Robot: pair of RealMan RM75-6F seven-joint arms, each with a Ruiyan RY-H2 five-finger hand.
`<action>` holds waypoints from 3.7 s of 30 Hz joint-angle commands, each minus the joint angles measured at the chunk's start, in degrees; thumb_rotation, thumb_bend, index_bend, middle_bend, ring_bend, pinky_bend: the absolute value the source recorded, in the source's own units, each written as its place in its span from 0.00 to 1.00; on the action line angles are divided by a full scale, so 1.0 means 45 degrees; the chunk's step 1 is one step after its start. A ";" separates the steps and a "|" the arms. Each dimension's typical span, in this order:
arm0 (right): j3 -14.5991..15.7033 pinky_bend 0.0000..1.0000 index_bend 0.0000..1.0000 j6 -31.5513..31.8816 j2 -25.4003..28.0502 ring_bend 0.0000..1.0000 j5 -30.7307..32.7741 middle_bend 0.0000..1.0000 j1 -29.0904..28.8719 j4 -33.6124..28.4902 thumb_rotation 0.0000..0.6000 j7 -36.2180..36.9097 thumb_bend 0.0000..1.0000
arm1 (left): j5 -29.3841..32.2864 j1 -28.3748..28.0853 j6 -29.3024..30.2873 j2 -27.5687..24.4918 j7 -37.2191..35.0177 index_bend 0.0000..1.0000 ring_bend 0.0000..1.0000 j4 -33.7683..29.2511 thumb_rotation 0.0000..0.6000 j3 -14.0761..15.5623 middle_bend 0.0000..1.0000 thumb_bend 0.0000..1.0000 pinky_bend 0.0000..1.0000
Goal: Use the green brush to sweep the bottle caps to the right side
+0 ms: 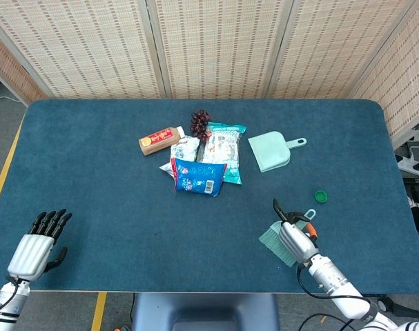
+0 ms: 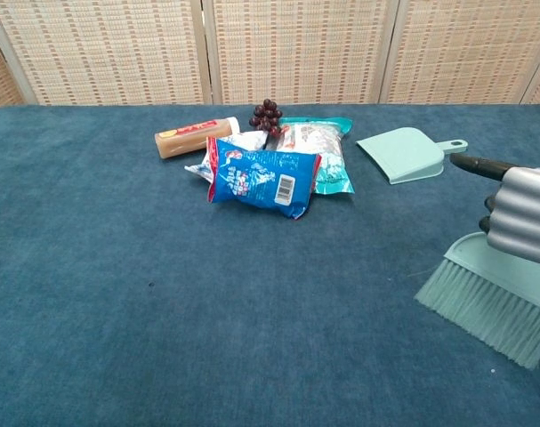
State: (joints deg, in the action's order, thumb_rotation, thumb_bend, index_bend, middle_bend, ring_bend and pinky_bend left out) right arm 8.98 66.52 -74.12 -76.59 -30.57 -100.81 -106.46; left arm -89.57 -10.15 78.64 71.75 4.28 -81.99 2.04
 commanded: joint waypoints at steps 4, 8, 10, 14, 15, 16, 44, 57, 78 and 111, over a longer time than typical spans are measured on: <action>0.0140 0.00 0.97 0.0411 0.0040 0.64 0.0739 0.90 0.0327 0.0257 1.00 -0.0758 0.55 | -0.0014 0.0008 0.0013 -0.0078 -0.0098 0.00 0.00 -0.0042 1.00 0.0011 0.00 0.43 0.06; 0.0112 0.00 0.97 0.0494 0.0063 0.64 0.1003 0.90 0.0402 0.0857 1.00 -0.0652 0.55 | -0.0050 0.0010 0.0041 -0.0058 -0.0078 0.00 0.00 -0.0019 1.00 0.0016 0.00 0.43 0.06; 0.0130 0.00 0.97 0.0484 0.0042 0.64 0.1107 0.90 0.0443 0.1229 1.00 -0.0524 0.55 | -0.0032 0.0009 0.0019 -0.0040 -0.0020 0.00 0.00 -0.0026 1.00 0.0016 0.00 0.43 0.06; 0.0138 0.00 0.97 0.0557 -0.0099 0.64 0.1080 0.90 0.0498 0.2112 1.00 -0.0376 0.55 | -0.0018 0.0013 -0.0019 0.0005 0.0056 0.00 0.00 -0.0003 1.00 0.0034 0.00 0.43 0.06; 0.0127 0.00 0.97 0.0554 -0.0137 0.64 0.1117 0.90 0.0514 0.2311 1.00 -0.0330 0.55 | -0.0014 0.0009 -0.0025 0.0011 0.0075 0.00 0.00 -0.0008 1.00 0.0032 0.00 0.43 0.06; 0.0109 0.00 0.97 0.0544 -0.0187 0.64 0.1176 0.90 0.0530 0.2587 1.00 -0.0296 0.55 | -0.0009 0.0007 -0.0033 0.0022 0.0103 0.00 0.00 -0.0011 1.00 0.0030 0.00 0.43 0.06; -0.1436 0.00 0.97 0.0494 0.0649 0.64 0.0327 0.90 0.0305 0.3782 1.00 0.6738 0.55 | 0.0046 0.0028 -0.0104 0.0186 0.0422 0.00 0.00 0.0012 1.00 0.0067 0.00 0.43 0.06; -0.1608 0.00 0.97 0.0147 -0.0942 0.64 -0.0280 0.90 -0.0539 0.1327 1.00 0.3546 0.55 | -0.0007 0.0035 0.0009 0.0008 0.0064 0.00 0.00 -0.0040 1.00 0.0034 0.00 0.43 0.06; -0.0669 0.00 0.97 0.0588 -0.1889 0.64 0.0897 0.90 -0.0531 0.1630 1.00 -0.1649 0.55 | -0.0068 0.0027 -0.0020 -0.0002 0.0004 0.00 0.00 -0.0005 1.00 0.0073 0.00 0.43 0.06; -0.0823 0.00 0.97 0.0761 -0.0900 0.64 0.1505 0.90 -0.0472 0.4085 1.00 0.0924 0.55 | 0.0013 0.0015 -0.0099 0.0067 0.0177 0.00 0.00 -0.0010 1.00 0.0051 0.00 0.43 0.06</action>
State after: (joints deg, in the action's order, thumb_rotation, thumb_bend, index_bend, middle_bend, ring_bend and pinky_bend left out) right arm 6.30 70.26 -79.64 -67.76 -32.29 -81.84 -109.28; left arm -89.58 -10.08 78.24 72.06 5.06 -82.09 2.29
